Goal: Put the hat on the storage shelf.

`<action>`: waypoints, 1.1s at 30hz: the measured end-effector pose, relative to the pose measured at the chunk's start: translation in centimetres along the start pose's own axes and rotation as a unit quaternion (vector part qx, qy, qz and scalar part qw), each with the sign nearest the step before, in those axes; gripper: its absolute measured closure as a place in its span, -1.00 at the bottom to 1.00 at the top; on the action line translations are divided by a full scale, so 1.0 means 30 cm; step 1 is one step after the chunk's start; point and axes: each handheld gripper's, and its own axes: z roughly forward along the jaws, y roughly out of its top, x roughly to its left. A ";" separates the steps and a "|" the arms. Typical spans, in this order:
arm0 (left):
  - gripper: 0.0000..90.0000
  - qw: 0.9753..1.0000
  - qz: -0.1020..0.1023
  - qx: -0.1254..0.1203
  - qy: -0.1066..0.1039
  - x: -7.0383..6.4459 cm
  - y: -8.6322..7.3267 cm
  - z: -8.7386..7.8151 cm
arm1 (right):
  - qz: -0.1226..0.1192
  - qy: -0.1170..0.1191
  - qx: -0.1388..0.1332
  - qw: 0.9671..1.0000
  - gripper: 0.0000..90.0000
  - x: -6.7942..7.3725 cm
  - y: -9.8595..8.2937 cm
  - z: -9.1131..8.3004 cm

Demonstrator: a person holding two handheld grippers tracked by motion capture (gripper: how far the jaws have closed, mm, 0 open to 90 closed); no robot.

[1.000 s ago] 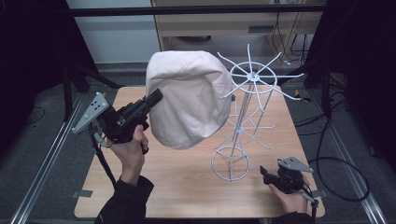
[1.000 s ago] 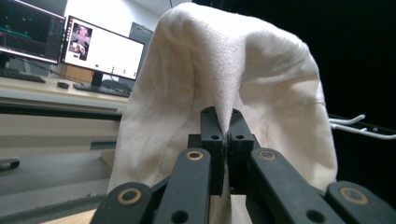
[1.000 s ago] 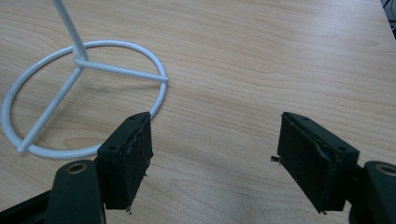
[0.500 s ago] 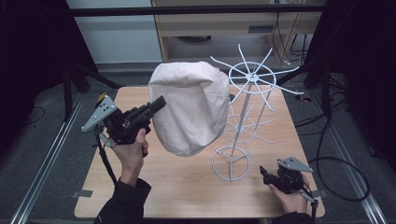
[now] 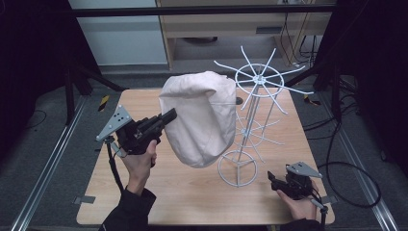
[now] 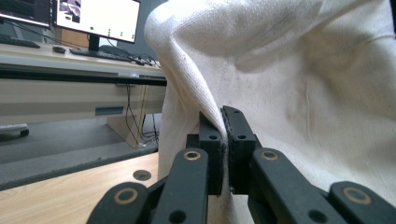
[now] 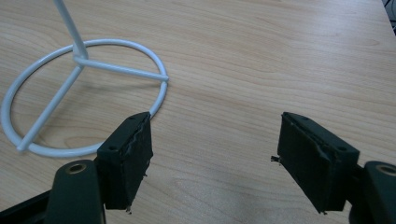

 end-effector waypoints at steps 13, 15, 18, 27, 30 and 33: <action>0.89 0.998 0.028 0.048 0.002 -0.020 -0.038 0.037 | 0.000 0.000 0.000 1.000 -0.42 -0.001 0.000 0.000; 0.88 0.998 0.032 0.053 0.002 -0.024 -0.041 0.042 | 0.001 0.000 0.000 1.000 -0.42 -0.001 0.000 0.001; 0.85 0.998 0.036 0.061 0.001 -0.026 -0.045 0.049 | -0.001 0.000 0.001 1.000 -0.42 -0.001 -0.001 0.002; 0.70 0.996 0.043 0.078 -0.001 -0.031 -0.053 0.061 | 0.001 0.000 -0.001 1.000 -0.43 -0.002 -0.001 0.001; 0.62 0.996 0.042 0.080 -0.001 -0.030 -0.054 0.062 | 0.002 0.000 -0.001 1.000 -0.44 -0.003 -0.001 0.001; 0.55 0.996 0.044 0.081 -0.003 -0.030 -0.056 0.057 | 0.002 0.000 -0.001 1.000 -0.45 -0.003 -0.001 0.002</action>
